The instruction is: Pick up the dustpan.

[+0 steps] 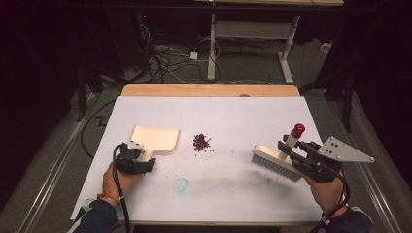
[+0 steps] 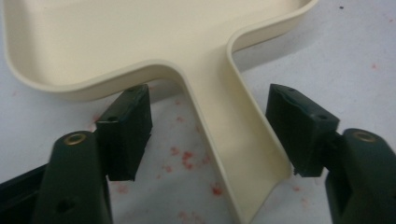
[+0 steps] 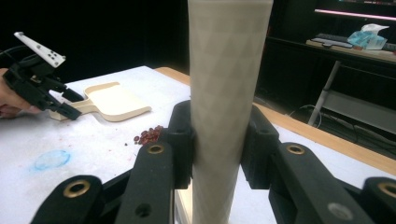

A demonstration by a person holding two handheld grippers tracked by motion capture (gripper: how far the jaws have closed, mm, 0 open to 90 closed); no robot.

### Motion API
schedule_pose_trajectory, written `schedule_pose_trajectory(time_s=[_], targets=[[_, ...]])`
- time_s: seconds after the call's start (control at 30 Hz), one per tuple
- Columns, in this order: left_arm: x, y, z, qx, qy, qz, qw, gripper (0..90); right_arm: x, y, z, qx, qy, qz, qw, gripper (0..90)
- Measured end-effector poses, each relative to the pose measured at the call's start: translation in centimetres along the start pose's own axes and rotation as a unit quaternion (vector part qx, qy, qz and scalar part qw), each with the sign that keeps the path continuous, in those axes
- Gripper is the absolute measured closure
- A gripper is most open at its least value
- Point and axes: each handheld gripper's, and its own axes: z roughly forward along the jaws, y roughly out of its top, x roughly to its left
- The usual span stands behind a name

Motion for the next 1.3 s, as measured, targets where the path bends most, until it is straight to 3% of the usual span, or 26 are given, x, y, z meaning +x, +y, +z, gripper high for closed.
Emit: schedule_pose_trajectory(time_s=[0.33, 0.9, 1.3], targets=[[1.5, 0.7, 0.7, -0.019, -0.002, -0.012, 0.9997, 61.4, -0.1, 0.0, 0.2, 0.016, 0.013, -0.004, 0.9998, 69.5], [1.9, 0.7, -0.3, -0.037, 0.001, 0.034, 0.9987, 63.5, -0.3, 0.0, 0.8, 0.02, 0.008, -0.008, 0.9997, 69.6], [1.5, 0.7, -2.6, -0.091, 0.017, 0.044, 0.9948, 63.6, -0.2, -0.1, 1.0, 0.021, 0.008, -0.013, 0.9997, 69.6]])
